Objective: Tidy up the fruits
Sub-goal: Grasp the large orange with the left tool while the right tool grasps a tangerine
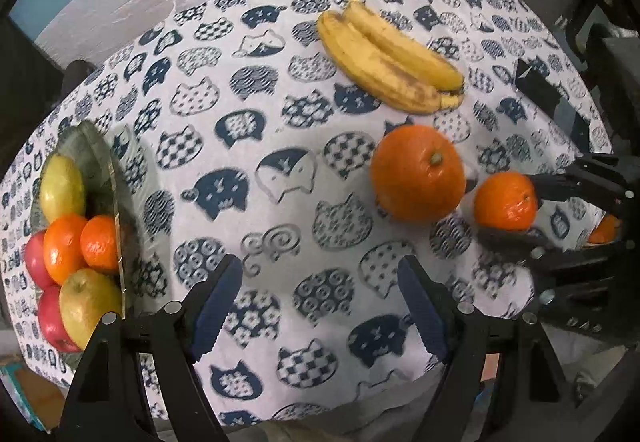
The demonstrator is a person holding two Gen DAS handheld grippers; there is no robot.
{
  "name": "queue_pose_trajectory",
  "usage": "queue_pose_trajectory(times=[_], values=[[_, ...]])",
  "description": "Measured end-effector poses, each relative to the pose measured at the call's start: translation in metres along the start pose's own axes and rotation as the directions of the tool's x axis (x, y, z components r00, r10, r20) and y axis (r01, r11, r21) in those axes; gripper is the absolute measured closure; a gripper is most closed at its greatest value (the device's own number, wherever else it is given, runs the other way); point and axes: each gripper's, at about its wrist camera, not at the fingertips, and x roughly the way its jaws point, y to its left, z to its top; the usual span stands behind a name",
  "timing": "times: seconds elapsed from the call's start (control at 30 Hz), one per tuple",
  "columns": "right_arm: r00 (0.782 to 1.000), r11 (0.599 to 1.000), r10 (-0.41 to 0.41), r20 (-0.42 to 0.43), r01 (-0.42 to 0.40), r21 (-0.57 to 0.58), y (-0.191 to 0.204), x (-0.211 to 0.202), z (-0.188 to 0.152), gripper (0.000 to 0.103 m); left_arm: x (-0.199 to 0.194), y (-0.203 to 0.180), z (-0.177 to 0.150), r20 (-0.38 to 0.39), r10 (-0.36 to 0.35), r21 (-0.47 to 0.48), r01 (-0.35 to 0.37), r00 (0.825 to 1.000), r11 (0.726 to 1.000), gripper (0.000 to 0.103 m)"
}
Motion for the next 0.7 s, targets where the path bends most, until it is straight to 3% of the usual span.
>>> queue_pose_trajectory(times=[0.23,0.37,0.7], values=[[0.995,0.990,-0.076,0.063,0.067,0.126,-0.046,-0.022,0.001,0.053,0.009,-0.014,0.024,0.011,-0.037,-0.018,0.038,0.999,0.999,0.021],[0.992,0.984,-0.101,0.078,0.088,0.157,-0.064,-0.026,-0.003,0.053,0.013,-0.022,0.037,0.031,-0.078,-0.020,0.079,0.996,0.997,0.013],[0.994,0.972,-0.084,0.068,0.067,0.223,-0.088,-0.006,-0.005,0.053,0.028,-0.047,0.056,0.012,-0.127,0.004,0.127,0.992,0.992,0.010]])
